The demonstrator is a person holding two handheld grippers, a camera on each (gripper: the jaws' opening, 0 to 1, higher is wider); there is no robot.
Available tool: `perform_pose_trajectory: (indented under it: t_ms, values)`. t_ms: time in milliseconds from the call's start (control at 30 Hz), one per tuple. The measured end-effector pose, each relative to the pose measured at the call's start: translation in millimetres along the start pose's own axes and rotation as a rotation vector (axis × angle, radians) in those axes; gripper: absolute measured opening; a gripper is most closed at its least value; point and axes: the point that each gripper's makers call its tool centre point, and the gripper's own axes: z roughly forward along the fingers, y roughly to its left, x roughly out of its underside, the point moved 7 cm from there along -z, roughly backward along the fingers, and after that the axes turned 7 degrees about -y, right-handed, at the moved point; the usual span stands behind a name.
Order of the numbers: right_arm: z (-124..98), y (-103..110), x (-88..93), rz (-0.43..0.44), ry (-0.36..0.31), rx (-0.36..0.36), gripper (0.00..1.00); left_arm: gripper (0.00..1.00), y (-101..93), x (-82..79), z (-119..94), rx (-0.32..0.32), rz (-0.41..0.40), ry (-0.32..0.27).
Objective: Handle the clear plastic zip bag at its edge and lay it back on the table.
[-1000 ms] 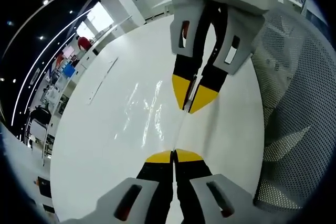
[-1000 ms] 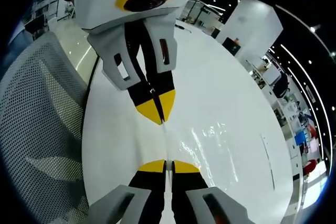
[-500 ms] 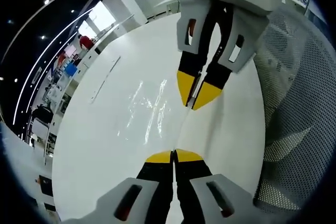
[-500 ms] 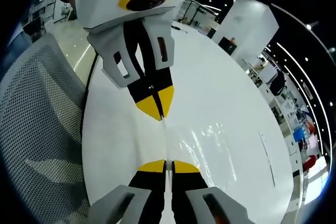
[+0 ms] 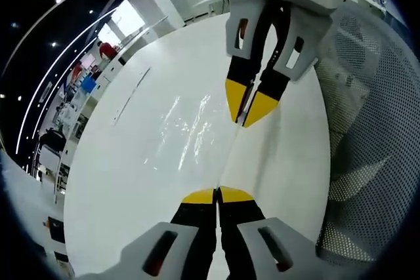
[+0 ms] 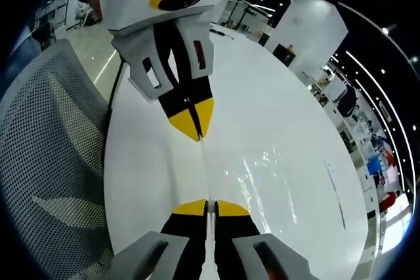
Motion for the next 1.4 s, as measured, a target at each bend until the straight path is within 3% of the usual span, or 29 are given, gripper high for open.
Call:
perform_pose_trajectory:
  t_ms: [1400]
  values:
    - [-6.8, -2.5, 8.1, 0.003, 0.013, 0.006, 0.00, 0.00, 2.8, 5.3, -1.0, -0.013, -0.022, 0.009]
